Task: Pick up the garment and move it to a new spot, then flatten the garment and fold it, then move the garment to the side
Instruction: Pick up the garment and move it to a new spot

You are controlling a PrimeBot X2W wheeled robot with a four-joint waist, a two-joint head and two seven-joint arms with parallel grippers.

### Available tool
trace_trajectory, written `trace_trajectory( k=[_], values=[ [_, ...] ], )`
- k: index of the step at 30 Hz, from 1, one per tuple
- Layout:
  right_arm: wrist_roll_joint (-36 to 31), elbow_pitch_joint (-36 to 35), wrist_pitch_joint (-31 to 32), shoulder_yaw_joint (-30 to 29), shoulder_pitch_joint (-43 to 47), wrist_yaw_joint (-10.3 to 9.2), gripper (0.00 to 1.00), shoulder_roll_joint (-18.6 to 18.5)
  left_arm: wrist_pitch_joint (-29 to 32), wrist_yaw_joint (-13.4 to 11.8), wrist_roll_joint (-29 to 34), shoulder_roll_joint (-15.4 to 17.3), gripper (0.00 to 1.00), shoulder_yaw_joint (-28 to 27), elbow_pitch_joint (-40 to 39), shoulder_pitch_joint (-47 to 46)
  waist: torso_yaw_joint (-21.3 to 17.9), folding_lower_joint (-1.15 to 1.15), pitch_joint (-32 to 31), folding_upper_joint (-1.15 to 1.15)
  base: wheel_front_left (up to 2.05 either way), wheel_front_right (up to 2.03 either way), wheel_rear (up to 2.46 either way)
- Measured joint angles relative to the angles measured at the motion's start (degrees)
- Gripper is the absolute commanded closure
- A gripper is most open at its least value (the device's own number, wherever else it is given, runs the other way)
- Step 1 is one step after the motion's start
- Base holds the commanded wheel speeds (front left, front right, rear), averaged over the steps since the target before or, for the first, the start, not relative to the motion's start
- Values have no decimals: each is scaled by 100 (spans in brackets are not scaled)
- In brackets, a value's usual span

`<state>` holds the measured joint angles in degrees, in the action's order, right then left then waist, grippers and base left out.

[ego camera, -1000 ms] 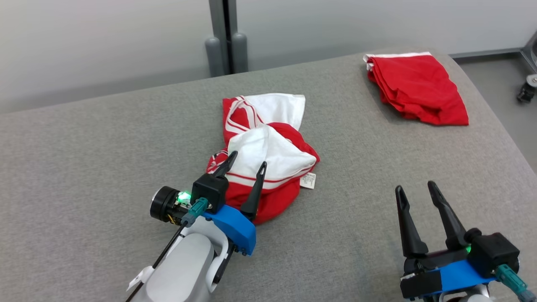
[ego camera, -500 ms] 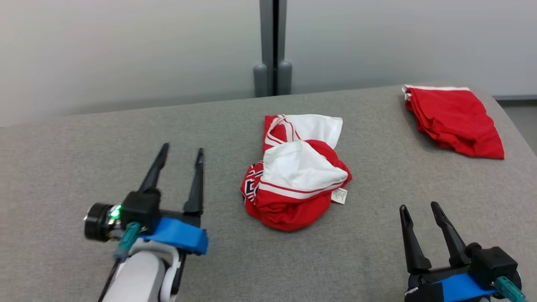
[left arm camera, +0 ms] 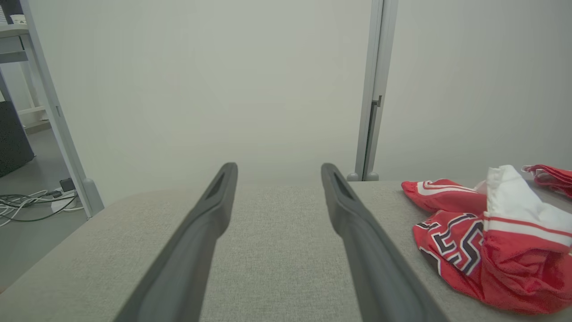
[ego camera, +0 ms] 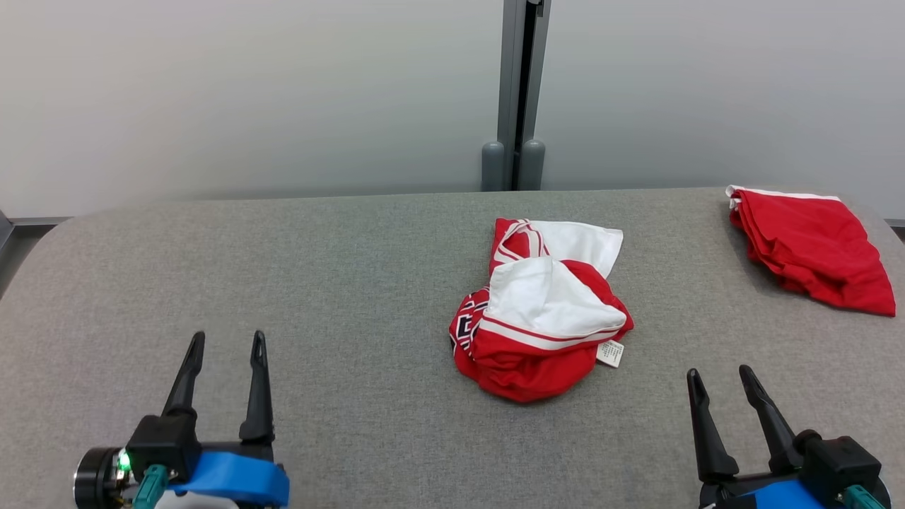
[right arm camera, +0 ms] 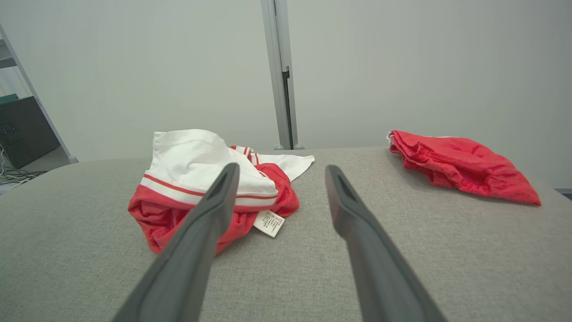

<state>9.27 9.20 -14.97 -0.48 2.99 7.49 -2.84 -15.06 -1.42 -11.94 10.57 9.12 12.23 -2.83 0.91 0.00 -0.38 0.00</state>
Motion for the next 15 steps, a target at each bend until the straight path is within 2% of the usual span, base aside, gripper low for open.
trace_trajectory(
  k=[15],
  values=[
    [47,79,58,-89,218,-1,0,-1,0,293,248,-221,0,-361,190,299,23,0,-61,0,0,0,0]
  ],
)
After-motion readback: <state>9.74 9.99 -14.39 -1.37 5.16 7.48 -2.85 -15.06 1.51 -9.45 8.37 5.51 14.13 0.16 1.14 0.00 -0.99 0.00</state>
